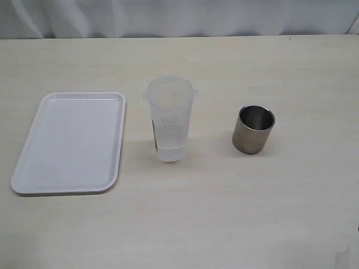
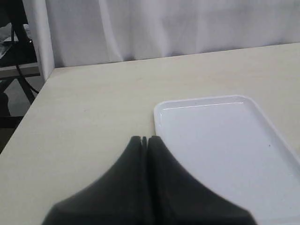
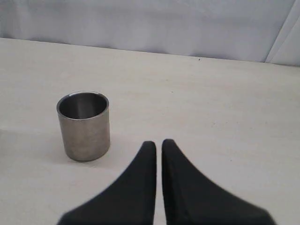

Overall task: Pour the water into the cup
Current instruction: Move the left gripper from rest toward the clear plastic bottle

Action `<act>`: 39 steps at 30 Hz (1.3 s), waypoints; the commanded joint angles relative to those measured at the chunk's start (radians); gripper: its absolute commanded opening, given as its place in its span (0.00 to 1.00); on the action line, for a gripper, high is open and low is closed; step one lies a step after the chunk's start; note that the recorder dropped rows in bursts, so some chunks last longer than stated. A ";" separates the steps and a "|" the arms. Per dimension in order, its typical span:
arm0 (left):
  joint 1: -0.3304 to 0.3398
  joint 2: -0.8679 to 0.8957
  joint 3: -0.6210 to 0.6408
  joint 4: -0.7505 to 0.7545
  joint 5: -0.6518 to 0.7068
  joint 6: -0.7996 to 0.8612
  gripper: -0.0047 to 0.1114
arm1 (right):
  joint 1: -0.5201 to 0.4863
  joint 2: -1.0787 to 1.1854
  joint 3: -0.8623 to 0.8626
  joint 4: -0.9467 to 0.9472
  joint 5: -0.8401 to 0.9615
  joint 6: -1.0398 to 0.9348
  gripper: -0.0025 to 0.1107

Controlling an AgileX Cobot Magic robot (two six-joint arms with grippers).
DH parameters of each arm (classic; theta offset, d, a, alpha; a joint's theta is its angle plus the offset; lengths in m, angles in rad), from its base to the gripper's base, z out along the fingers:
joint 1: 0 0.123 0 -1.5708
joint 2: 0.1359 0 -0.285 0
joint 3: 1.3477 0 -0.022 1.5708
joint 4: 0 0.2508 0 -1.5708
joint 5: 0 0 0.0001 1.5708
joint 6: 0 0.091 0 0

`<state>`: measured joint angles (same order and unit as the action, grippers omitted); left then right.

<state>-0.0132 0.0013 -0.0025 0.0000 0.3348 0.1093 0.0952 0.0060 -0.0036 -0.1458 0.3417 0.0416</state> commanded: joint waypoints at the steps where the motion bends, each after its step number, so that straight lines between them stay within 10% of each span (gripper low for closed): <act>1: -0.002 -0.001 0.003 0.008 -0.012 -0.006 0.04 | 0.000 -0.006 0.004 0.004 0.004 -0.004 0.06; 12: -0.002 -0.001 0.003 0.000 -0.207 -0.006 0.04 | 0.000 -0.006 0.004 -0.002 -0.042 -0.004 0.06; 31: -0.002 -0.001 0.000 0.011 -0.831 -0.298 0.06 | 0.000 -0.006 0.004 0.123 -0.733 0.132 0.06; 34: -0.002 0.091 -0.032 0.011 -0.894 -0.312 0.35 | 0.000 -0.006 0.004 0.045 -0.757 0.130 0.20; 39: -0.002 0.372 -0.067 0.279 -1.011 -0.432 0.94 | 0.000 -0.006 0.004 0.053 -0.771 0.130 0.82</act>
<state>-0.0132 0.2710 -0.0521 0.1510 -0.6169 -0.2642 0.0952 0.0055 -0.0036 -0.0830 -0.4113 0.1665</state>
